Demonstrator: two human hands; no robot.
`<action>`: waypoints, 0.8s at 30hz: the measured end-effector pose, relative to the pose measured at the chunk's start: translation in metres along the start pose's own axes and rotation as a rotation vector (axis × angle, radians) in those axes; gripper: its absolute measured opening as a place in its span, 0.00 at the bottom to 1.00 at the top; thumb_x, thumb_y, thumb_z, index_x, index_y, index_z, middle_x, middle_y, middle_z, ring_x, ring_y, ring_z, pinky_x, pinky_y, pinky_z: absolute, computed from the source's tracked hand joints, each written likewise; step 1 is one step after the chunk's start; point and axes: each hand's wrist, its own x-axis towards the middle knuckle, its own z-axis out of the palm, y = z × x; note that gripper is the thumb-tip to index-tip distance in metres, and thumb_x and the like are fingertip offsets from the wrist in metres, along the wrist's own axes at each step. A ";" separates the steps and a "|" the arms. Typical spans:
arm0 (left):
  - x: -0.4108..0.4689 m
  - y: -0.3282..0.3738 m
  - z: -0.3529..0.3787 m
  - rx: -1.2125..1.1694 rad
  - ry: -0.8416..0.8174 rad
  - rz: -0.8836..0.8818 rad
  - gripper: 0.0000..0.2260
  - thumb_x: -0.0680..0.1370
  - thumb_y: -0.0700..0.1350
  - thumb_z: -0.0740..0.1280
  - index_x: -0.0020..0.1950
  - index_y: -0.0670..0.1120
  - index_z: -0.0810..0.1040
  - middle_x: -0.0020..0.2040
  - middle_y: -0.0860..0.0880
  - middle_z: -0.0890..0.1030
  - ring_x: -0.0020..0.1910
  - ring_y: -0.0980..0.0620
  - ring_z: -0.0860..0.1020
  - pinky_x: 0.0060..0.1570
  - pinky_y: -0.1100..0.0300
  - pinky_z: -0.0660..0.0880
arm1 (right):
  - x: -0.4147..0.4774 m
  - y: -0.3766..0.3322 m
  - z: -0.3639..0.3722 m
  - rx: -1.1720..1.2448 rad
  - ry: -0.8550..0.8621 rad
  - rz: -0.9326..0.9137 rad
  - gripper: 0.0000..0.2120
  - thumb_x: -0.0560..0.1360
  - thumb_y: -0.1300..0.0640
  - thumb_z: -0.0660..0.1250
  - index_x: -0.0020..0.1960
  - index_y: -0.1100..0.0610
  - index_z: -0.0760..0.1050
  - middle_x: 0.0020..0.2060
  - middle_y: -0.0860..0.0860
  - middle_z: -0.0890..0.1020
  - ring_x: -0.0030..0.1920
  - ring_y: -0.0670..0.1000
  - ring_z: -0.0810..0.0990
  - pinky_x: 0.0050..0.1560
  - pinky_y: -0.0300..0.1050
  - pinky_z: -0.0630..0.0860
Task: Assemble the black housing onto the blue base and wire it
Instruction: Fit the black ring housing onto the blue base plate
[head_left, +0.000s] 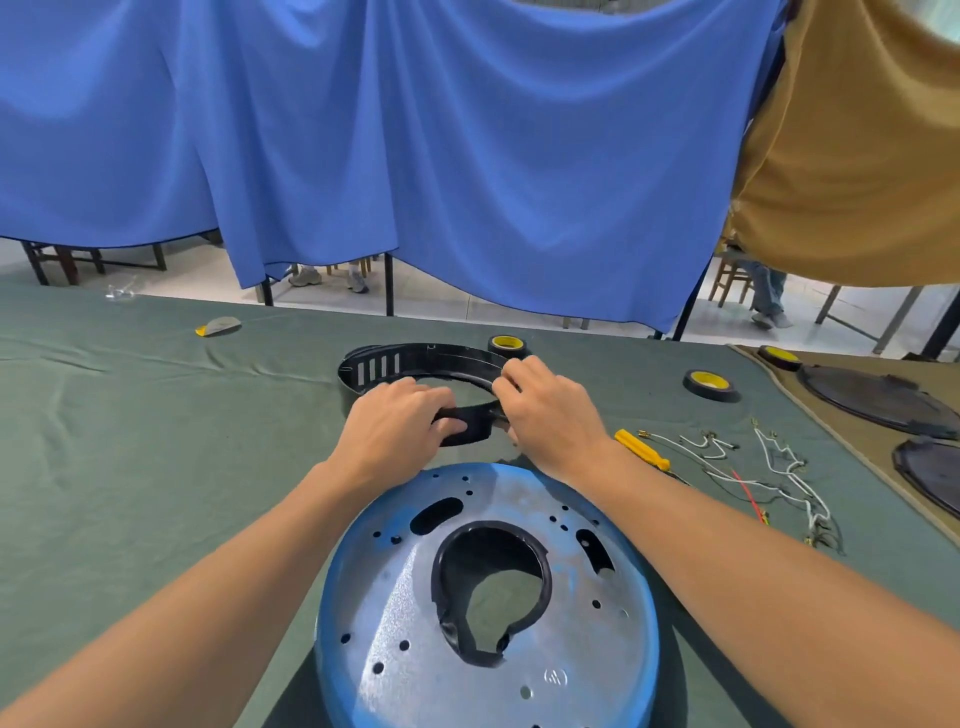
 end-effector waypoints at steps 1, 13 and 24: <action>0.002 0.003 -0.003 0.009 0.027 0.021 0.14 0.80 0.56 0.64 0.57 0.48 0.80 0.49 0.48 0.83 0.51 0.46 0.78 0.47 0.54 0.70 | 0.001 0.001 -0.004 0.028 0.045 0.017 0.05 0.73 0.61 0.71 0.48 0.61 0.77 0.45 0.55 0.79 0.46 0.55 0.78 0.30 0.46 0.74; 0.010 0.032 -0.052 -0.046 0.409 0.170 0.25 0.78 0.54 0.69 0.69 0.40 0.73 0.69 0.46 0.75 0.69 0.45 0.71 0.69 0.56 0.62 | -0.025 0.028 -0.059 0.089 0.373 0.283 0.07 0.73 0.71 0.66 0.50 0.65 0.79 0.44 0.57 0.80 0.39 0.58 0.79 0.27 0.49 0.76; 0.013 0.047 -0.049 -0.439 0.196 -0.312 0.33 0.81 0.56 0.62 0.80 0.44 0.54 0.81 0.49 0.53 0.79 0.51 0.53 0.75 0.57 0.52 | -0.056 0.075 -0.081 0.445 0.403 0.579 0.10 0.76 0.59 0.70 0.55 0.61 0.80 0.45 0.56 0.82 0.44 0.59 0.78 0.44 0.51 0.72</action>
